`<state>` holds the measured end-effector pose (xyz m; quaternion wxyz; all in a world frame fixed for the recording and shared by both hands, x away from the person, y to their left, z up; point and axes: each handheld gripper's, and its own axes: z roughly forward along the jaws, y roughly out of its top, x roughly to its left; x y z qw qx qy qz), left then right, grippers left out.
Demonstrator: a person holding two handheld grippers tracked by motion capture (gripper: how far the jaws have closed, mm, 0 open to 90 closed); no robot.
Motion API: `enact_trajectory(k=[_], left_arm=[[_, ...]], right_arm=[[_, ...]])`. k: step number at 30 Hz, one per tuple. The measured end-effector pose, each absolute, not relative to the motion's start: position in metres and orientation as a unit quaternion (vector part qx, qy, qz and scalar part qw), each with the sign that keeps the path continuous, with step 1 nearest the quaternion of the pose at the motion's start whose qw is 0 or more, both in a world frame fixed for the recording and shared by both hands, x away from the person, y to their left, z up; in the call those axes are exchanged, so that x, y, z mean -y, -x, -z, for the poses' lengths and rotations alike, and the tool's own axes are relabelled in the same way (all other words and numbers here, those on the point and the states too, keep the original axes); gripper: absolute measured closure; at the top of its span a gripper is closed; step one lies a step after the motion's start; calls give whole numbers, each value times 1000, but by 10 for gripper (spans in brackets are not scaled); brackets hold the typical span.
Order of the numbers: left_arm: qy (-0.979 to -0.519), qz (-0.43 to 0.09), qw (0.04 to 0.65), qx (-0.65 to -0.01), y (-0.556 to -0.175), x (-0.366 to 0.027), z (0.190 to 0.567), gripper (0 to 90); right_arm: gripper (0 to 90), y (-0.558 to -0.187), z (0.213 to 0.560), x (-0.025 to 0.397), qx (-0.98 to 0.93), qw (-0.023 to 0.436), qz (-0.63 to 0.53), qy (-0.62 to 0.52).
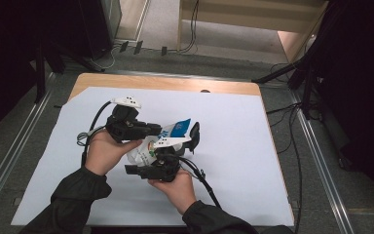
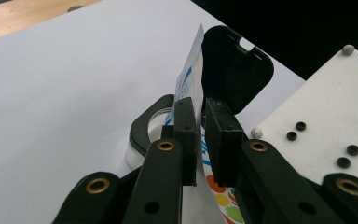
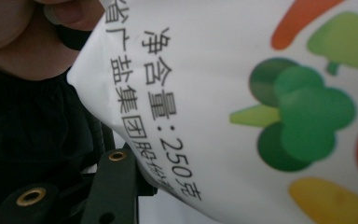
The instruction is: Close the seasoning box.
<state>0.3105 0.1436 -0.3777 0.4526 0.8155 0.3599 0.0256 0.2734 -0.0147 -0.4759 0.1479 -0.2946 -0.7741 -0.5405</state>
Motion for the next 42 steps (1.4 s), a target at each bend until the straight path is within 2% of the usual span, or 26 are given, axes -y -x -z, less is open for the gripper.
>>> enact_trajectory(k=[17, 20, 32, 42], left_arm=[[-816, -21, 453, -359, -312, -142, 377, 842], [-816, -20, 454, -357, -312, -142, 375, 841], [-817, -21, 452, -357, -311, -142, 374, 830], [-824, -30, 444, -350, -307, -140, 373, 900]], right_arm=[[582, -274, 475, 15, 772, 150, 543, 296], [621, -274, 473, 16, 772, 147, 543, 296], [639, -275, 474, 17, 764, 160, 544, 308], [648, -275, 479, 16, 758, 170, 545, 316]])
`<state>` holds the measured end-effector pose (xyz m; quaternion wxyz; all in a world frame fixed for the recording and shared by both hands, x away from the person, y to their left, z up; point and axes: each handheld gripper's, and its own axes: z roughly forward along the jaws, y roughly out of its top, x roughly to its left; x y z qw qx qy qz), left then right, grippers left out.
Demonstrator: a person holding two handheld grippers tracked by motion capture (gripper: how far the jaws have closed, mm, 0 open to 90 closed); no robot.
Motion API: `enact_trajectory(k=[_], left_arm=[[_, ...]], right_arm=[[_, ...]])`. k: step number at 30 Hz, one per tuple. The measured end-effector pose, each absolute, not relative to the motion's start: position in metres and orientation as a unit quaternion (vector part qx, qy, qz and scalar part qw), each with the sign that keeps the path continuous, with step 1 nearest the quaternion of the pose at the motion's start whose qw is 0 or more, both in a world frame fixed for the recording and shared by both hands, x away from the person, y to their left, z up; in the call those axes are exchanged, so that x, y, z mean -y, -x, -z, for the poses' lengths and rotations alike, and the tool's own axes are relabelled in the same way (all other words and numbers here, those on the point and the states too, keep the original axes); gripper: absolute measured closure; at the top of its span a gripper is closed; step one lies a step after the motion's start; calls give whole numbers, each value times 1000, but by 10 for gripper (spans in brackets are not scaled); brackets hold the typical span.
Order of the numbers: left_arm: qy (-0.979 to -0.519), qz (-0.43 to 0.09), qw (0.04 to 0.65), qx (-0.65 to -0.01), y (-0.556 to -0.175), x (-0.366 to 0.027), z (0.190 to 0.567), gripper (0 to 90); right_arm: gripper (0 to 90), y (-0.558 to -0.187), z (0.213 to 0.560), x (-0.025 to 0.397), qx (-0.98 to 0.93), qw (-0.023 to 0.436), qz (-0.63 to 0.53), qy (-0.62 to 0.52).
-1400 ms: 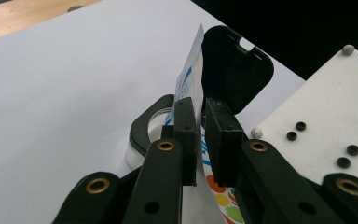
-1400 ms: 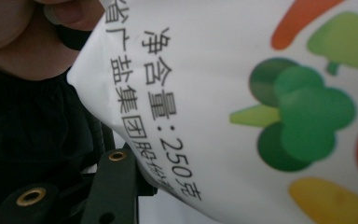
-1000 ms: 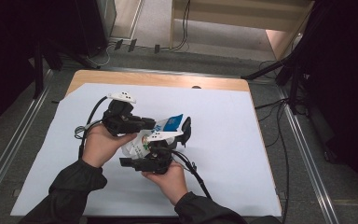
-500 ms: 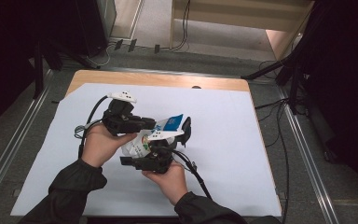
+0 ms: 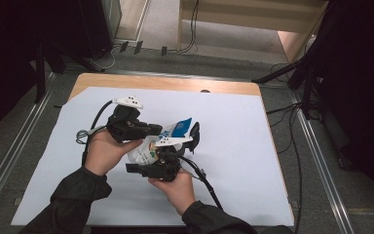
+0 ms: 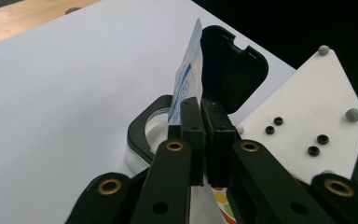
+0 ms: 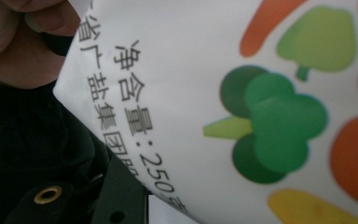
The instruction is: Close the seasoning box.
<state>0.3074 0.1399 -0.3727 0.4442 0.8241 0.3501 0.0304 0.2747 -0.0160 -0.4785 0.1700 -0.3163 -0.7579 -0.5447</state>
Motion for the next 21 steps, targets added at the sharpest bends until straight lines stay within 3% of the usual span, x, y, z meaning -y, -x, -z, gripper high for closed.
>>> enact_trajectory(k=[21], left_arm=[[-823, -43, 446, -348, -305, -142, 367, 900]], right_arm=[[654, -275, 480, 16, 750, 178, 552, 316]])
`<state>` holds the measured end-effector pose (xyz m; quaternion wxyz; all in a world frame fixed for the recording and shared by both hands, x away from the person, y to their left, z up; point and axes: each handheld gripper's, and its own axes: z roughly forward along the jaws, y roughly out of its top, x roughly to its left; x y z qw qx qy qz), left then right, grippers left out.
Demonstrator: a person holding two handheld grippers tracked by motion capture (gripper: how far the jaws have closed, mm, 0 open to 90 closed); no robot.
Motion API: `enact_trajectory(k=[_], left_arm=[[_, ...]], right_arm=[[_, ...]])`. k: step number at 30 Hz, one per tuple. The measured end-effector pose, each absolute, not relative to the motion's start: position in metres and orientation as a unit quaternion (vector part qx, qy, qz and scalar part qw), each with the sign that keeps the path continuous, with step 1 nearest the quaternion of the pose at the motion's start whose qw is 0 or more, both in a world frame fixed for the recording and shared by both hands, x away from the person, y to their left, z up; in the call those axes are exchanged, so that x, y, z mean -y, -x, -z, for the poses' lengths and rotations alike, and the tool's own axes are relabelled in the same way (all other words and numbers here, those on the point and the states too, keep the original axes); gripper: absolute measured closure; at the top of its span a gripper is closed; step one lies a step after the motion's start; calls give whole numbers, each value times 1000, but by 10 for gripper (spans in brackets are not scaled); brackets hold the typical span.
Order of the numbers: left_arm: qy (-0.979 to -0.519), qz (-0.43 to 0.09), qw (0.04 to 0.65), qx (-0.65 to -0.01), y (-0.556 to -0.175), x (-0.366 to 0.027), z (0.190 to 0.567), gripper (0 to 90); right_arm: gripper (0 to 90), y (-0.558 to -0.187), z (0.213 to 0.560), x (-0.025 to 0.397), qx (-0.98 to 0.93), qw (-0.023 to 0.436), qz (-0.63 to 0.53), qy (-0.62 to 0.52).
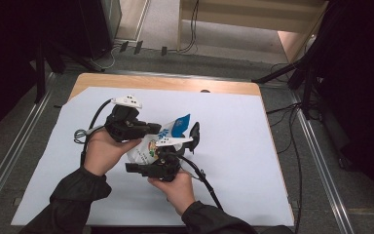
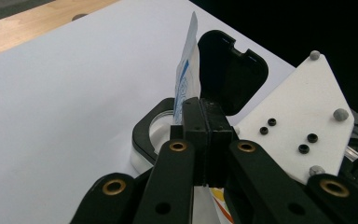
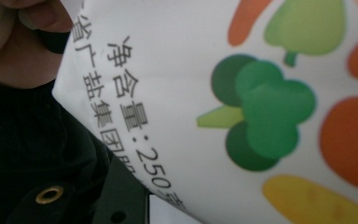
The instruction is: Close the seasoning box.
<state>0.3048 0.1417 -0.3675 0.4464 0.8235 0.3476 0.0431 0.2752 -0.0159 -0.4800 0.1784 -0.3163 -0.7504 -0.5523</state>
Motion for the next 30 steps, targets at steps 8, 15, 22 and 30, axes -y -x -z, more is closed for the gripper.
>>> enact_trajectory(k=[8, 15, 22, 30], left_arm=[[-824, -45, 447, -345, -304, -142, 365, 900], [-824, -47, 444, -348, -305, -141, 367, 900], [-825, -57, 439, -350, -305, -139, 367, 900], [-824, -61, 439, -352, -307, -138, 369, 900]], right_arm=[[661, -275, 480, 16, 741, 193, 556, 322], [662, -276, 483, 17, 745, 184, 551, 328], [620, -274, 481, 16, 757, 159, 548, 317], [635, -274, 478, 16, 758, 159, 549, 314]])
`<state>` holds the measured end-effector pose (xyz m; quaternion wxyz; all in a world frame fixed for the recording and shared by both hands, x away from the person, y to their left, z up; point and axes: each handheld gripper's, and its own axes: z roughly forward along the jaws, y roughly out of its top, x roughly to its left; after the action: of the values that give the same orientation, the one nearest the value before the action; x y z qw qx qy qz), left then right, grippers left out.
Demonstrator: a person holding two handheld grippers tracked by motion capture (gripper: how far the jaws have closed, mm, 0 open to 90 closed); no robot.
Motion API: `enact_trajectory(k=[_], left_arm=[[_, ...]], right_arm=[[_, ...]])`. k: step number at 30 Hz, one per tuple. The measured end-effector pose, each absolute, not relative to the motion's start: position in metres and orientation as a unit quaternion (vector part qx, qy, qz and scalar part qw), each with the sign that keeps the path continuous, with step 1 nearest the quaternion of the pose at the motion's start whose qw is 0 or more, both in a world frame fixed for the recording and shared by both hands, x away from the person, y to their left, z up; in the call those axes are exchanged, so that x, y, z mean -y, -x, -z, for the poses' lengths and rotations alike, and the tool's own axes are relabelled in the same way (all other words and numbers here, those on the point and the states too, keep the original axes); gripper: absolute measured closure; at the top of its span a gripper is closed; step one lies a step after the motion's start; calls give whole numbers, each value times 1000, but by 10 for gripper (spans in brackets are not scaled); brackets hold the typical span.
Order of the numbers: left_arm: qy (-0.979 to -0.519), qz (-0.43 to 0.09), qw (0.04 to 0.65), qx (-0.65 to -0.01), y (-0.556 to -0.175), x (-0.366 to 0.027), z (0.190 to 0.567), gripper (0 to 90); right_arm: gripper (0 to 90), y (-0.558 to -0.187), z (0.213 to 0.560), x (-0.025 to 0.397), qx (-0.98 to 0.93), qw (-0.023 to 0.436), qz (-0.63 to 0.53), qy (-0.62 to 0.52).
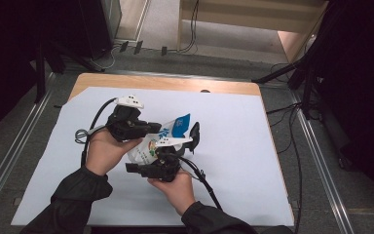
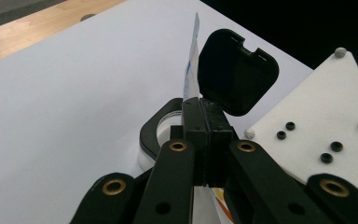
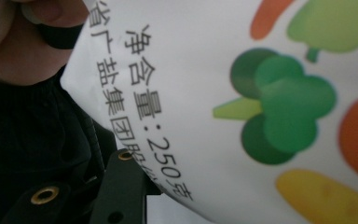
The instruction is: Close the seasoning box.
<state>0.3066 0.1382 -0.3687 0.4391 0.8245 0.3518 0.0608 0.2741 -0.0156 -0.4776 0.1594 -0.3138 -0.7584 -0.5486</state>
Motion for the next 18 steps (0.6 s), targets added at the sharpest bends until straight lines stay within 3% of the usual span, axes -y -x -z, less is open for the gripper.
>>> enact_trajectory(k=[18], left_arm=[[-824, -60, 440, -352, -309, -137, 366, 900]], right_arm=[[602, -277, 473, 14, 754, 173, 552, 312]])
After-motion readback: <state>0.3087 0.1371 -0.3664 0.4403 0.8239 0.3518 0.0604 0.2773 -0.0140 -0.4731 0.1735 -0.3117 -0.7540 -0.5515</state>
